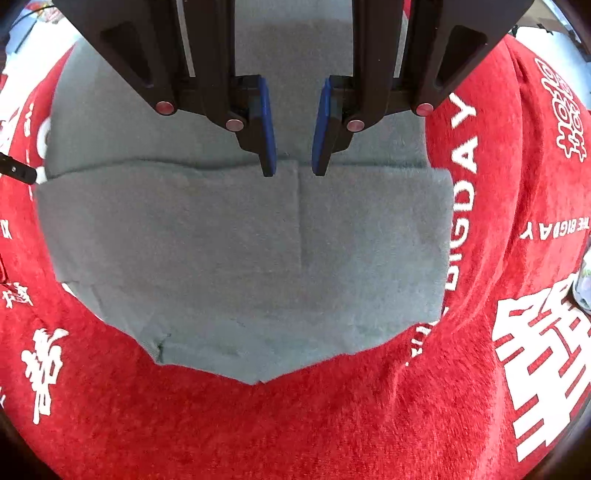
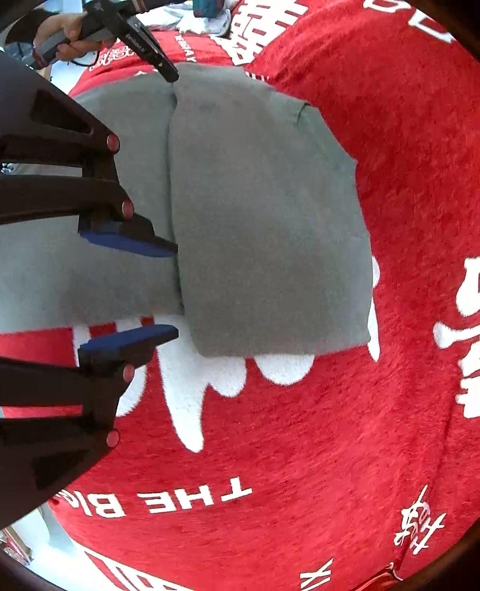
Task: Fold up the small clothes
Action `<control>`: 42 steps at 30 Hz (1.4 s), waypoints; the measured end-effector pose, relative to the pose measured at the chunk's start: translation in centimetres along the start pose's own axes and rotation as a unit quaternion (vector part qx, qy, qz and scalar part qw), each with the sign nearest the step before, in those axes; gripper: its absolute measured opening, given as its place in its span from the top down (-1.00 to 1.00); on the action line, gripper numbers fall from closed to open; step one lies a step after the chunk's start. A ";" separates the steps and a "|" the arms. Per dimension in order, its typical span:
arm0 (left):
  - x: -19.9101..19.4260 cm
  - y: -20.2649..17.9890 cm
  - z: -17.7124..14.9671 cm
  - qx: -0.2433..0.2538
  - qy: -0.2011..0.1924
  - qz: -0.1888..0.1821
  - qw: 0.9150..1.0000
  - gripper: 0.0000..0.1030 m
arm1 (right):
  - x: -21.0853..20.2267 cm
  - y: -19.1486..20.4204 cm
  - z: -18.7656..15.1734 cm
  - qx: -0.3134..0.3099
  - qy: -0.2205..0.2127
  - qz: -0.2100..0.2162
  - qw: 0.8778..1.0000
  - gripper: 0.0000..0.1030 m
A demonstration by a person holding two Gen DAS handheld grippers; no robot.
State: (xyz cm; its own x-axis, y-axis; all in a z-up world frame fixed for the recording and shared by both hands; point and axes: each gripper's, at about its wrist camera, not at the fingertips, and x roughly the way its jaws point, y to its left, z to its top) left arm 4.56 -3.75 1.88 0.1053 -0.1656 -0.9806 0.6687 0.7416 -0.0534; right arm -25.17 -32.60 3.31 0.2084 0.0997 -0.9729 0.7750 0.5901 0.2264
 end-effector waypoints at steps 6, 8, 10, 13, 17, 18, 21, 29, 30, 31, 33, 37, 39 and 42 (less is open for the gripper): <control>-1.8 -0.6 -1.2 -0.004 -0.014 0.019 1.000 -0.98 | -0.4 1.7 -1.2 -0.002 0.003 0.016 1.000 0.07; -2.5 -1.1 -1.6 0.004 -0.015 0.022 1.000 -0.98 | -0.6 2.1 -1.5 -0.003 0.002 0.021 1.000 0.01; -2.6 -1.1 -1.8 -0.004 -0.009 0.018 1.000 -0.98 | -0.5 2.5 -1.7 -0.002 0.003 0.025 1.000 0.00; -2.7 -0.8 -1.8 -0.018 -0.006 0.017 1.000 -0.98 | -0.7 2.9 -2.0 -0.002 0.002 0.030 1.000 -0.32; -2.9 -1.0 -1.7 -0.032 -0.003 0.021 0.999 -0.98 | -1.2 3.0 -2.5 -0.002 -0.007 0.040 0.999 -0.59; -2.9 -1.0 -1.7 -0.033 -0.003 0.022 0.999 -0.98 | -1.3 3.0 -2.5 -0.002 -0.008 0.040 0.999 -0.61; -3.0 -1.5 -1.8 -0.031 -0.003 0.030 0.999 -0.98 | -1.6 2.8 -2.7 0.001 -0.013 0.044 0.999 -0.80; -2.8 -2.7 -1.7 -0.027 0.011 0.036 0.999 -0.98 | -1.2 2.0 -2.2 0.000 0.004 0.062 0.998 -1.00; -2.7 -2.9 -1.7 -0.027 0.013 0.039 0.999 -0.98 | -1.0 2.0 -2.2 -0.001 0.009 0.064 0.998 -1.00; -2.6 -3.0 -1.7 -0.027 0.015 0.042 0.999 -0.98 | -0.9 1.9 -2.1 -0.003 0.014 0.064 0.998 -1.00; -2.5 -3.3 -1.6 -0.028 0.018 0.048 0.998 -0.98 | -0.7 1.8 -2.0 -0.005 0.021 0.065 0.998 -1.00; -2.4 -3.6 -1.6 -0.030 0.019 0.066 0.997 -0.98 | -0.4 1.5 -1.6 -0.001 0.034 0.070 0.997 -1.00; -2.2 -3.7 -1.6 -0.030 0.026 0.068 0.997 -0.98 | -0.3 1.3 -1.4 -0.001 0.039 0.071 0.997 -1.00; -2.0 -3.9 -1.8 -0.028 0.036 0.060 0.997 -0.98 | -0.1 1.1 -1.2 -0.002 0.051 0.073 0.996 -1.00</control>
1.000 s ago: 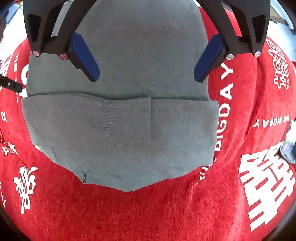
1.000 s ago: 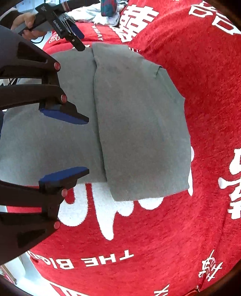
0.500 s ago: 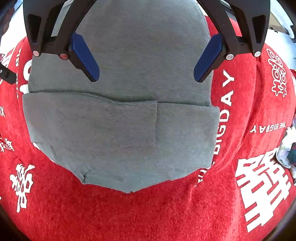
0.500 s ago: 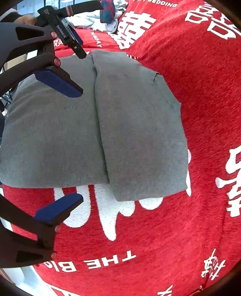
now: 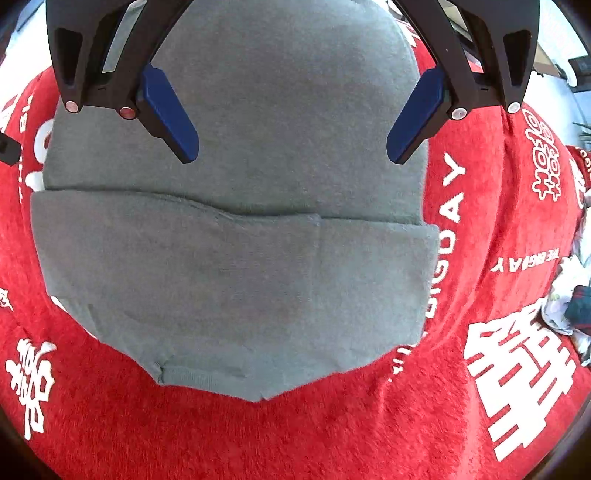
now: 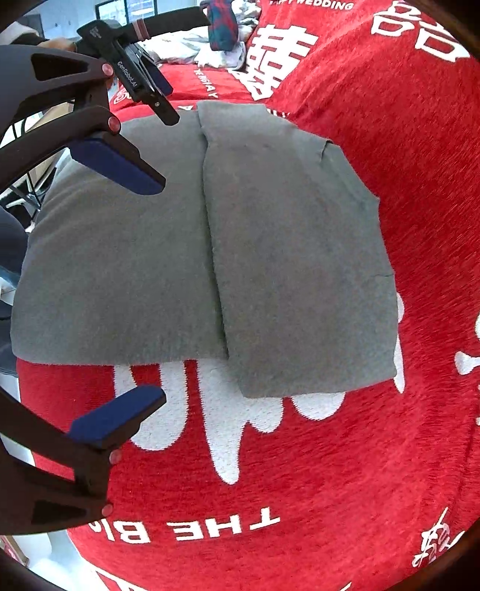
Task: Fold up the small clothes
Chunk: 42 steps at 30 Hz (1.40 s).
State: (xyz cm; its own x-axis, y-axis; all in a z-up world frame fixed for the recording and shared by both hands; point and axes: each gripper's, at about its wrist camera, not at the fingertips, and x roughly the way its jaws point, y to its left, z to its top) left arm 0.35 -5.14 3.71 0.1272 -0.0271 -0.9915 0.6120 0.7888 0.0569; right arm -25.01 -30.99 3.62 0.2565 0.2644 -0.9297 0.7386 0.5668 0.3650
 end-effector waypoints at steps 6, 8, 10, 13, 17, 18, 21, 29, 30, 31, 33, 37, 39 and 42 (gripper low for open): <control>-0.2 -0.8 -0.8 -0.004 0.009 -0.009 1.000 -0.98 | 0.4 -0.4 0.5 -0.004 0.020 0.005 1.000 -1.00; -0.2 -1.0 -1.0 -0.011 0.016 -0.013 1.000 -0.98 | 0.5 -0.6 0.6 -0.002 0.025 0.010 1.000 -1.00; -0.2 -1.2 -1.2 -0.017 0.018 -0.014 1.000 -0.98 | 0.7 -0.7 0.7 -0.001 0.031 0.016 0.999 -1.00; -0.2 -1.4 -1.7 -0.021 0.020 -0.012 1.000 -0.98 | 1.0 -0.9 0.7 -0.007 0.037 0.019 0.999 -1.00; -0.1 -1.6 -2.4 -0.023 0.022 -0.007 0.999 -0.98 | 1.5 -1.0 0.5 -0.016 0.046 0.034 0.998 -1.00; 0.0 -1.5 -2.6 -0.025 0.023 -0.006 0.999 -0.98 | 1.6 -1.0 0.4 -0.020 0.048 0.034 0.998 -1.00; 0.3 -1.4 -3.4 -0.026 0.029 -0.006 0.999 -0.98 | 1.7 -0.8 -0.2 -0.028 0.047 0.039 0.998 -1.00; 0.6 -0.5 -5.5 -0.011 0.027 -0.015 0.999 -0.98 | 2.0 -0.6 -2.8 -0.014 0.054 0.047 0.997 -1.00; 0.7 -0.3 -5.8 -0.008 0.028 -0.018 0.999 -0.98 | 1.9 -0.7 -3.1 -0.008 0.051 0.050 0.997 -1.00; 0.8 -0.2 -6.2 -0.005 0.030 -0.021 0.999 -0.98 | 1.9 -0.7 -3.5 -0.002 0.049 0.055 0.997 -1.00; 0.8 0.2 -7.1 0.000 0.027 -0.025 0.999 -0.98 | 2.1 -0.6 -4.5 0.006 0.048 0.058 0.997 -1.00; 0.7 1.5 -9.1 0.001 0.026 -0.034 0.999 -0.98 | 2.2 0.1 -6.3 0.005 0.044 0.050 0.998 -1.00; 0.7 2.3 -10.0 0.001 0.027 -0.036 0.999 -0.98 | 2.3 0.6 -7.2 0.004 0.041 0.052 0.998 -1.00; 0.8 3.5 -11.5 0.006 0.025 -0.037 0.999 -0.98 | 2.5 0.9 -8.5 0.007 0.039 0.059 0.997 -1.00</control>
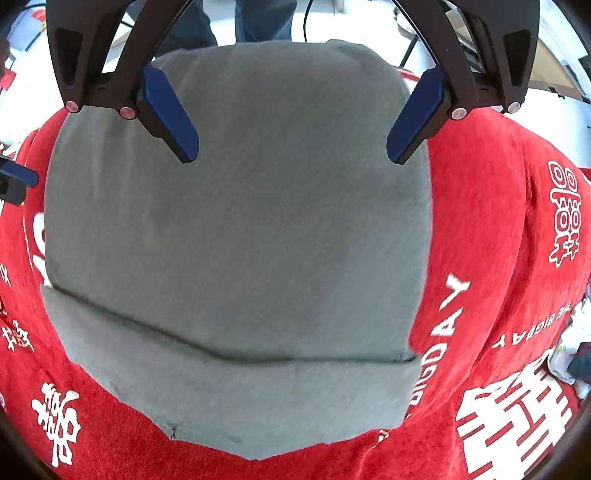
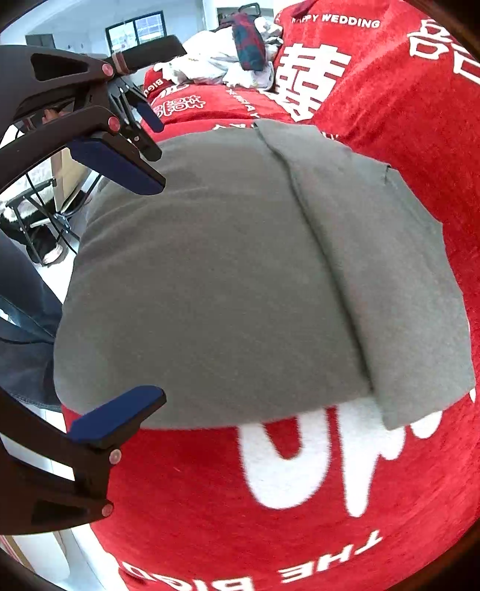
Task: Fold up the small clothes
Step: 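Grasp the sweatshirt hem with both grippers and lift it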
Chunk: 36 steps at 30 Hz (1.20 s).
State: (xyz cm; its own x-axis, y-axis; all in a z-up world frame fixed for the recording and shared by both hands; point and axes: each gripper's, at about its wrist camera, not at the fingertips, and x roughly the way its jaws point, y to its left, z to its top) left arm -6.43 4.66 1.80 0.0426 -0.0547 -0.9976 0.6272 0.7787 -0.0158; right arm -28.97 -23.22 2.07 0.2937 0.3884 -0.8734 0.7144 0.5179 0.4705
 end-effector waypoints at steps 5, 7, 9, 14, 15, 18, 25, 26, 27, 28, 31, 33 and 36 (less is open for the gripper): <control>0.4 2.9 -3.0 -0.013 0.005 -0.017 1.000 -0.98 | 0.7 -0.3 -3.2 -0.004 0.014 0.021 1.000 -1.00; 1.0 4.3 -4.6 -0.024 0.016 -0.026 0.999 -0.98 | 1.0 -0.8 -4.6 -0.007 0.025 0.031 0.999 -1.00; 1.7 5.4 -6.2 -0.031 0.027 -0.031 0.999 -0.98 | 1.5 -1.3 -6.5 -0.011 0.043 0.035 0.998 -0.98; 4.1 6.9 -10.2 -0.043 0.064 -0.054 0.996 -0.98 | 3.6 -4.0 -11.2 -0.013 0.095 0.010 0.995 -0.48; 4.4 6.6 -10.9 -0.044 0.069 -0.057 0.995 -0.98 | 4.2 -4.6 -11.8 -0.010 0.102 0.002 0.995 -0.48; 6.2 6.2 -12.2 -0.043 0.085 -0.070 0.993 -0.98 | 6.0 -6.6 -13.4 0.003 0.113 -0.019 0.993 -0.48; 8.2 4.8 -12.6 -0.041 0.085 -0.090 0.991 -0.97 | 9.2 -8.3 -13.6 0.003 0.111 -0.015 0.994 -0.34; 8.3 4.9 -12.8 -0.041 0.082 -0.093 0.991 -0.87 | 9.4 -8.3 -13.5 0.007 0.111 -0.005 0.994 -0.18; 8.2 5.0 -13.1 -0.041 0.080 -0.101 0.991 -0.68 | 9.5 -8.3 -13.5 0.011 0.111 0.004 0.994 0.09; 8.0 4.9 -13.5 -0.042 0.083 -0.110 0.990 -0.53 | 9.4 -8.2 -13.5 0.012 0.109 0.002 0.994 0.45; 7.8 5.3 -14.8 -0.045 0.094 -0.151 0.983 0.73 | 8.2 -8.1 -13.9 0.017 0.098 0.019 0.995 0.82; 6.7 5.6 -15.1 -0.051 0.090 -0.176 0.979 0.81 | 6.9 -8.1 -14.4 0.028 0.092 0.046 0.994 0.82; 4.0 5.7 -15.1 -0.036 0.072 -0.193 0.978 0.81 | 4.1 -7.1 -14.1 0.039 0.072 0.096 0.992 0.82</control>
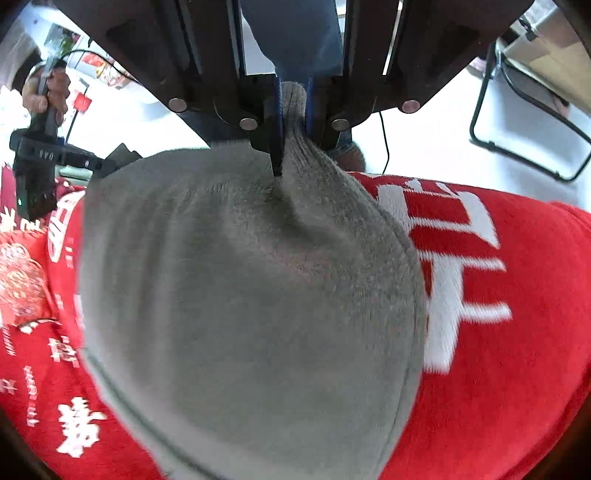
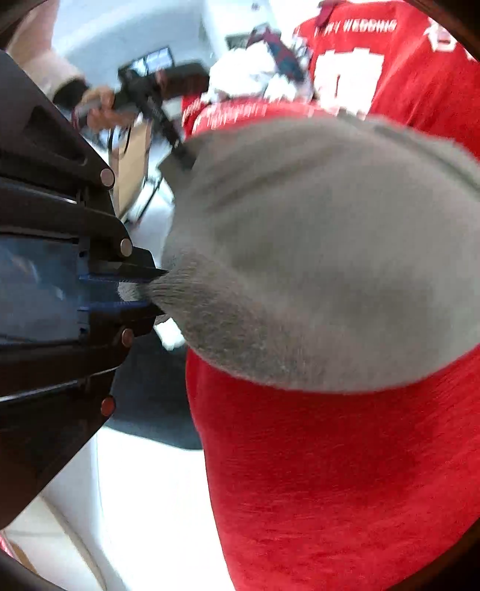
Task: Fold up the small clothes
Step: 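Grasp the sweatshirt hem with both grippers and lift it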
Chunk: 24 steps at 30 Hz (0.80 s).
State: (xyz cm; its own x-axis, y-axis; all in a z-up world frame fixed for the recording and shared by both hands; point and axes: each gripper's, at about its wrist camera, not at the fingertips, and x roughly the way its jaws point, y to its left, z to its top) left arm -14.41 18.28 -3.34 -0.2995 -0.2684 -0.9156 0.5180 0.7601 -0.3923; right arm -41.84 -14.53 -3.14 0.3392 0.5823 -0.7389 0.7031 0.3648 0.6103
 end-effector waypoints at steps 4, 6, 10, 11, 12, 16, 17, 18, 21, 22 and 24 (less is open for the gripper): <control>-5.1 -1.1 1.7 0.009 -0.035 -0.038 0.999 0.81 | -3.6 3.9 1.7 -0.022 -0.039 0.060 0.997 0.83; -7.0 -1.8 3.2 0.012 -0.060 -0.049 0.997 0.81 | -4.5 5.8 3.3 -0.031 -0.057 0.082 0.995 0.83; -8.9 -3.0 8.4 0.018 -0.105 -0.052 0.993 0.81 | -6.2 8.3 8.1 -0.051 -0.083 0.106 0.990 0.83; -9.0 -3.4 10.2 0.027 -0.115 -0.041 0.992 0.81 | -6.6 8.9 9.7 -0.057 -0.089 0.106 0.989 0.83; -8.8 -3.7 11.3 0.032 -0.121 -0.034 0.992 0.81 | -6.9 9.1 10.9 -0.060 -0.093 0.104 0.988 0.83; -8.2 -4.1 16.9 0.048 -0.138 0.006 0.989 0.81 | -6.4 9.9 15.7 -0.042 -0.105 0.091 0.989 0.83; -8.1 -4.3 17.8 0.050 -0.144 0.027 0.988 0.81 | -6.6 9.6 16.8 -0.034 -0.106 0.085 0.990 0.83; -8.0 -4.0 18.5 0.050 -0.146 0.043 0.987 0.81 | -6.7 9.0 17.7 -0.023 -0.105 0.077 0.991 0.83; -7.1 -4.2 20.4 0.039 -0.124 0.082 0.988 0.80 | -7.0 7.4 19.7 0.005 -0.100 0.067 0.993 0.81; -7.2 -4.0 20.7 0.032 -0.120 0.086 0.988 0.80 | -7.1 7.1 20.1 0.008 -0.099 0.062 0.993 0.75; -7.5 -3.4 21.0 0.026 -0.123 0.094 0.988 0.80 | -7.5 6.6 20.6 0.014 -0.102 0.046 0.994 0.75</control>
State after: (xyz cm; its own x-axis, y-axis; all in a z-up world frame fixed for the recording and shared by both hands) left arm 2.91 5.24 2.98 0.0072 -0.2666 -0.9638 0.5890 0.7800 -0.2114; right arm -26.85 -31.50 0.58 0.5213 0.4516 -0.7241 0.6794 0.2939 0.6724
